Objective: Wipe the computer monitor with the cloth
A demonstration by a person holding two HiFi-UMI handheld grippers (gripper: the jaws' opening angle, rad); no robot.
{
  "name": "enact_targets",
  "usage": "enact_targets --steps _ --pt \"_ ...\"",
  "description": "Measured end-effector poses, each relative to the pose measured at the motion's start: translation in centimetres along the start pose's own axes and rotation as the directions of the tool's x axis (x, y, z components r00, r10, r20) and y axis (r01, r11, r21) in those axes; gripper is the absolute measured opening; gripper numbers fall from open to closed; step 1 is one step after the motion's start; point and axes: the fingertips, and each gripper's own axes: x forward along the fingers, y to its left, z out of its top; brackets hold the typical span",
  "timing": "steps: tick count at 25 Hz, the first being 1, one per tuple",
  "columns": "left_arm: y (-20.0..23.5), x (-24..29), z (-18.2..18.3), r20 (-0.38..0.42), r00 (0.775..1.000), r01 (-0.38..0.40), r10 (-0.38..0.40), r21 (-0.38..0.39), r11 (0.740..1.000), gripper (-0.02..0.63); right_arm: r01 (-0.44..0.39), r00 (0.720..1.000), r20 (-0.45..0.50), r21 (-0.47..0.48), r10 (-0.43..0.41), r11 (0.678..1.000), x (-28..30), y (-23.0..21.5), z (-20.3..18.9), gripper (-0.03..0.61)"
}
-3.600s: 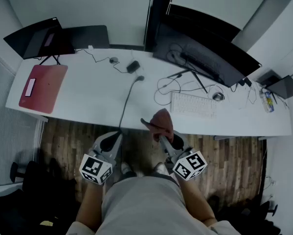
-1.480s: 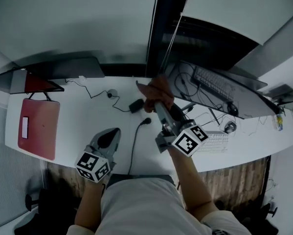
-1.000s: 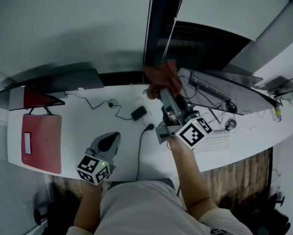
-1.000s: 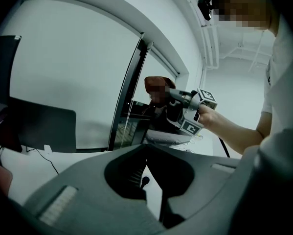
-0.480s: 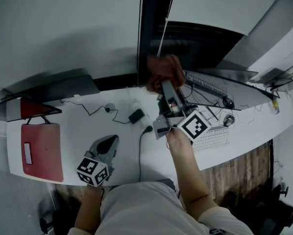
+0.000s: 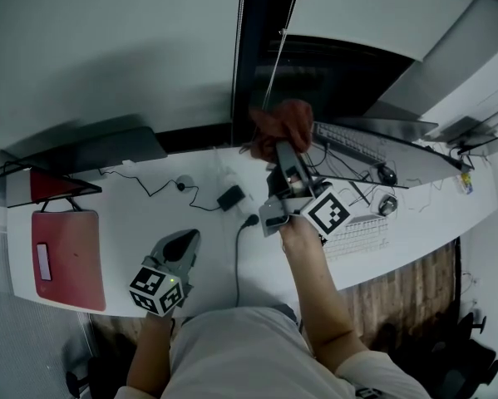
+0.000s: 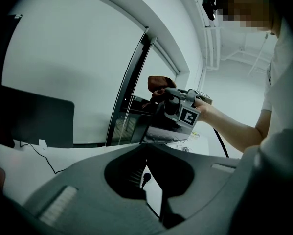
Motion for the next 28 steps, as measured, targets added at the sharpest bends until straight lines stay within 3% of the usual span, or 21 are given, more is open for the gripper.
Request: enact_targets --steps 9,19,25,28 --pt "0.7 0.8 -1.4 -0.042 0.999 -0.001 0.001 -0.017 1.0 0.009 0.038 0.999 -0.008 0.03 -0.038 0.999 -0.4 -2.7 -1.5 0.092" --pt "1.4 1.4 -2.7 -0.074 0.997 0.01 -0.013 -0.037 0.999 0.009 0.045 0.998 -0.037 -0.107 -0.049 0.993 0.1 -3.1 -1.8 0.092" --pt "2.0 1.6 -2.7 -0.078 0.997 0.008 -0.011 -0.043 0.999 0.009 0.045 0.993 -0.097 -0.25 -0.071 0.967 0.9 -2.0 -1.9 0.092" --pt "2.1 1.7 -2.6 -0.075 0.997 0.01 -0.013 -0.046 0.999 0.009 0.047 0.993 -0.096 -0.255 -0.074 0.966 1.1 -1.8 -2.1 0.092"
